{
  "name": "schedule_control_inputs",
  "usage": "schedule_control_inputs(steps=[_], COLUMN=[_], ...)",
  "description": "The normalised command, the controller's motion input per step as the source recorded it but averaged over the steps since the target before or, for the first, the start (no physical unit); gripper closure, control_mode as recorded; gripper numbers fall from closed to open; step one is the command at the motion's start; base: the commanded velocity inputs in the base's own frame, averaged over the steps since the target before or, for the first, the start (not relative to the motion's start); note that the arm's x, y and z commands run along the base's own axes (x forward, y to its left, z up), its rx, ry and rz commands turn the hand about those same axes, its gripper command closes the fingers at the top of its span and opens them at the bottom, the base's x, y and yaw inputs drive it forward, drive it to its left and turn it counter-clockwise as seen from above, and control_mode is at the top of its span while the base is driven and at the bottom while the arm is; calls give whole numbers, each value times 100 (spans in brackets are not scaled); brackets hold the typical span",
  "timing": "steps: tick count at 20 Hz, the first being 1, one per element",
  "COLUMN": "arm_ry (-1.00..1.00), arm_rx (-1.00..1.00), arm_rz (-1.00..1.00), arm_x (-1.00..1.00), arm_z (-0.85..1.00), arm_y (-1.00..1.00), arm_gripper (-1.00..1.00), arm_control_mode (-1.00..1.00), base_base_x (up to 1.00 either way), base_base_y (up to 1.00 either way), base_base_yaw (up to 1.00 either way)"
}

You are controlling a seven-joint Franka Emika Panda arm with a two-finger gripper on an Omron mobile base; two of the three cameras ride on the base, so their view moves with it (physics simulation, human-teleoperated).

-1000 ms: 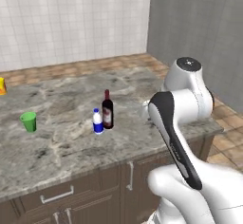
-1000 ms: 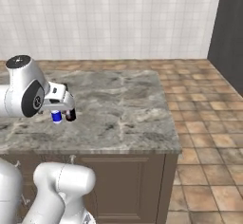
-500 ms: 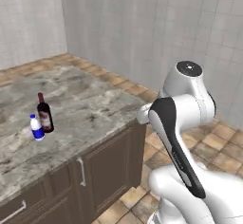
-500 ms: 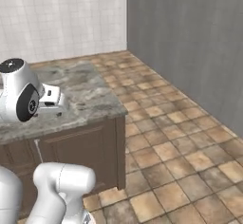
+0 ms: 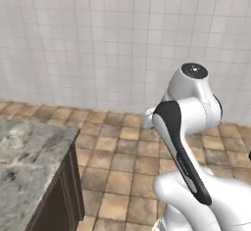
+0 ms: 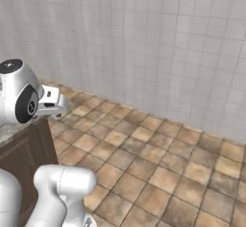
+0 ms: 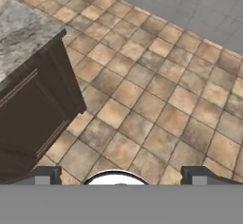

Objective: Place the drinks on the dining counter in a tight cluster.

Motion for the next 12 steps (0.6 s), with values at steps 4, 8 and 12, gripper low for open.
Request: schedule_control_inputs(steps=[4,8,12], arm_ry=[0,0,0], arm_rx=[0,0,0], arm_rz=[0,0,0], arm_x=[0,0,0], arm_z=[0,0,0], arm_y=[0,0,0], arm_gripper=[-100,-100,-100], arm_control_mode=[100,100,100], base_base_x=[12,13,17], base_base_y=[17,18,22], base_base_yaw=[-96,-95,-93])
